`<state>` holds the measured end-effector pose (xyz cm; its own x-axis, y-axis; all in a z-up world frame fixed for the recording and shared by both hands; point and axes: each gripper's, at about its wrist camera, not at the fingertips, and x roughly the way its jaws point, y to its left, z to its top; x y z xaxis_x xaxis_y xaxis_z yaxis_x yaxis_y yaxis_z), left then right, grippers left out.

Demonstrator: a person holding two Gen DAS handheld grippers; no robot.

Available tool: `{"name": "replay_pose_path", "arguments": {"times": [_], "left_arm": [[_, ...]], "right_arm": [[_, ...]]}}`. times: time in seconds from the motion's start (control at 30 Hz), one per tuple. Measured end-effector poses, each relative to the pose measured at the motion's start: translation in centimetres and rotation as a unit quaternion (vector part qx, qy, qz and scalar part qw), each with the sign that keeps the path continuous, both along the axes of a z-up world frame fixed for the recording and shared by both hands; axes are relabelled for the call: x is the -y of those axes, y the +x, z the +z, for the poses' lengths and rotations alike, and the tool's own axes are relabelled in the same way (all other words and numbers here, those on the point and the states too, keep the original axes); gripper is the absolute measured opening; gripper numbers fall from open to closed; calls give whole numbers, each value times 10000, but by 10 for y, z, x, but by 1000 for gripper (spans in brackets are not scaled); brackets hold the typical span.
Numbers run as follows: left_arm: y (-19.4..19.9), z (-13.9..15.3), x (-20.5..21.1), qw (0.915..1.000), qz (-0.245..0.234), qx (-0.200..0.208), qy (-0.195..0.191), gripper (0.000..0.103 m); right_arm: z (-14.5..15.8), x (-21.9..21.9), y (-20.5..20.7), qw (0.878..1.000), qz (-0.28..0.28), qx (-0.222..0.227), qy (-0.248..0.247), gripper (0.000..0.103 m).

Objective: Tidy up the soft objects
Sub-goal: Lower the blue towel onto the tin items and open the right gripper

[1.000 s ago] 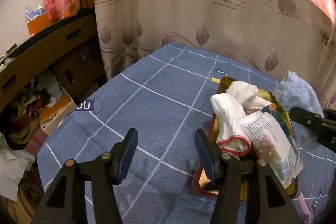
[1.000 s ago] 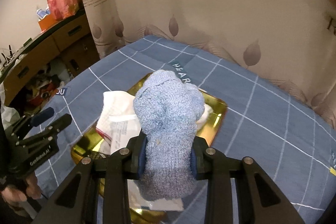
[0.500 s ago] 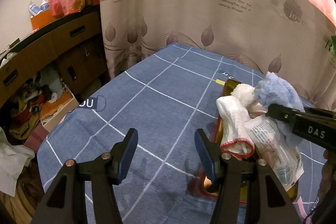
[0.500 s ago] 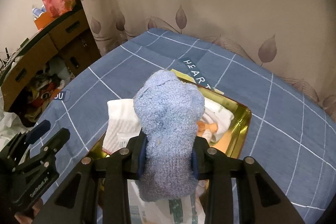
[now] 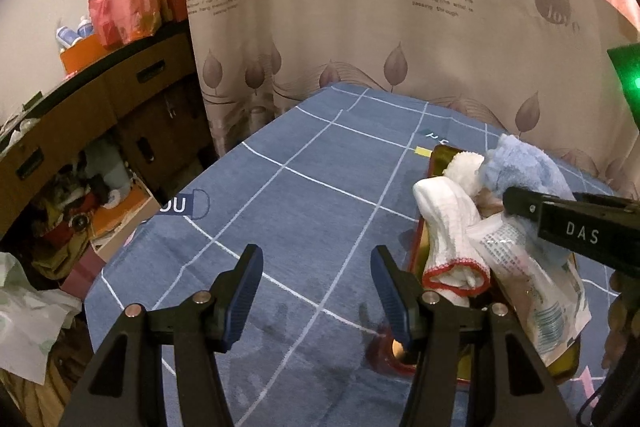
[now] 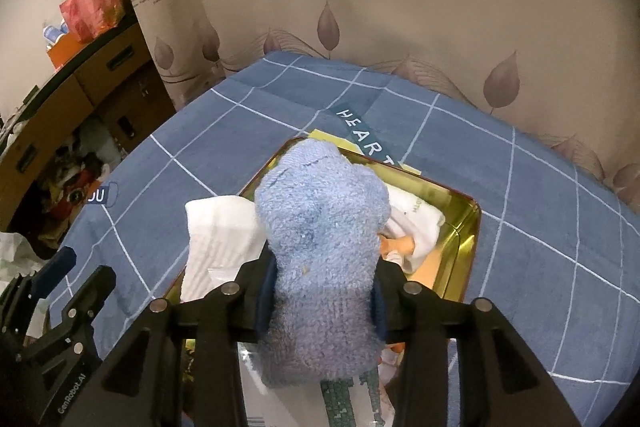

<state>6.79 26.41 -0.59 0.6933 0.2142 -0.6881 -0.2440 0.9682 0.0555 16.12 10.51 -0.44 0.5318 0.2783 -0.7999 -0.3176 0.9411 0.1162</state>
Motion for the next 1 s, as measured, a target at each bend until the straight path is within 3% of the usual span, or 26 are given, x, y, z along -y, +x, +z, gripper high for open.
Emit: {"name": "replay_pose_path", "arguments": {"times": [0.17,0.23,0.47,0.6,0.83,1.0], "left_arm": [[-1,0,-1,10000,-24,21,-31,58],[-1,0,-1,10000,-14,17,-31,58],[0,-1,0,10000,-13,1,-55,58],[0,-1,3,10000,-32,5,-11,58],[-1,-2,5,10000,-48,-2,8,58],[-1,-1,8,10000,-74,-3,41,58]], "right_arm": [[2,-1,-5,9999,-58,119,-88,50],[3,-1,-8,9998,-46,144,-91,60],[4,4,-15,9997,-44,209,-74,66],[9,10,-24,9996,-86,279,4,78],[23,26,-49,9983,-245,522,38,90],[24,34,-71,9977,-332,591,-60,92]]}}
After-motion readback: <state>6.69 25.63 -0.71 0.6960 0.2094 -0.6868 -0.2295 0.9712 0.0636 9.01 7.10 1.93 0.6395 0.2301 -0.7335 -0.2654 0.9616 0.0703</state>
